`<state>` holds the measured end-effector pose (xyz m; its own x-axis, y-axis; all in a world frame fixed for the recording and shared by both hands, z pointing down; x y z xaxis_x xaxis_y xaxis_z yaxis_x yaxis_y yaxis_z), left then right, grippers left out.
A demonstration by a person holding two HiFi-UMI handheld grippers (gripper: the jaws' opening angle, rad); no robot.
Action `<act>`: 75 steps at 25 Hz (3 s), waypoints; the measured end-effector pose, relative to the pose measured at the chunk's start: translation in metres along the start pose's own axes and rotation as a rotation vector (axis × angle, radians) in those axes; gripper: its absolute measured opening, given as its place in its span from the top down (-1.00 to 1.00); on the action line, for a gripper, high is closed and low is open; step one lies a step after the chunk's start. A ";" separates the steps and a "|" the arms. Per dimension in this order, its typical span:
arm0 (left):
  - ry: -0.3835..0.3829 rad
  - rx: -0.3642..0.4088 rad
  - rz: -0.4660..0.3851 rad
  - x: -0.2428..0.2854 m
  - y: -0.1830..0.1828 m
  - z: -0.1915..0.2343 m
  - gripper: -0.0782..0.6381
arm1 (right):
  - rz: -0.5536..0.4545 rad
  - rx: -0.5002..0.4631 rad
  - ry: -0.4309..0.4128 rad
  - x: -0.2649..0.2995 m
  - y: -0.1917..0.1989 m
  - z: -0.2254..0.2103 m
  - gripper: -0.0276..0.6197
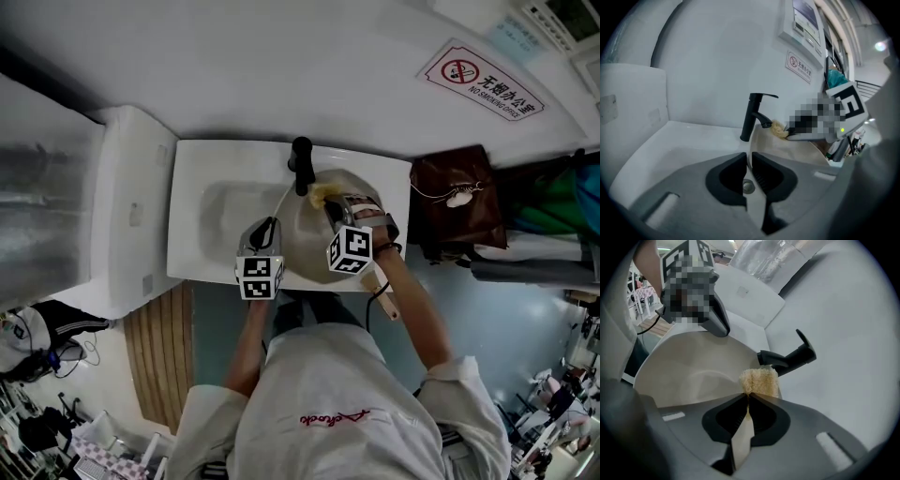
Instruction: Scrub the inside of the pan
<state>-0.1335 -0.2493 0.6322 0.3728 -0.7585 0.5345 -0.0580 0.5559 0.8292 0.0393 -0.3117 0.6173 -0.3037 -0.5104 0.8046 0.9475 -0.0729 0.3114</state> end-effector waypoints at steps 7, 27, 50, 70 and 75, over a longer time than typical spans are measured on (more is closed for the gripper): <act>0.004 -0.009 -0.005 0.000 0.001 0.001 0.68 | 0.057 -0.072 -0.075 0.029 -0.001 -0.003 0.84; 0.010 -0.040 -0.016 0.001 0.002 0.003 0.68 | 0.093 -0.134 -0.190 0.071 -0.021 0.025 0.84; 0.008 -0.045 -0.017 0.002 0.002 0.003 0.68 | 0.098 -0.257 -0.265 0.053 -0.031 0.091 0.84; 0.014 -0.031 -0.013 0.006 -0.001 0.003 0.68 | 0.125 -0.277 -0.347 0.023 -0.008 0.135 0.84; 0.009 -0.031 -0.012 0.007 0.000 0.002 0.69 | 0.124 -0.229 -0.309 0.021 -0.005 0.114 0.84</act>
<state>-0.1329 -0.2553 0.6359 0.3820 -0.7619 0.5231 -0.0251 0.5572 0.8300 0.0169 -0.2244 0.6900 -0.1687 -0.2481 0.9539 0.9660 -0.2339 0.1100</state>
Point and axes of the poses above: the fingertips, and each gripper's own axes: x forward along the fingers, z to its left, y out of its underside, the point moved 9 cm from there along -x, backward along the fingers, and after that the axes turned 3 degrees about x, right-handed, at the moved point
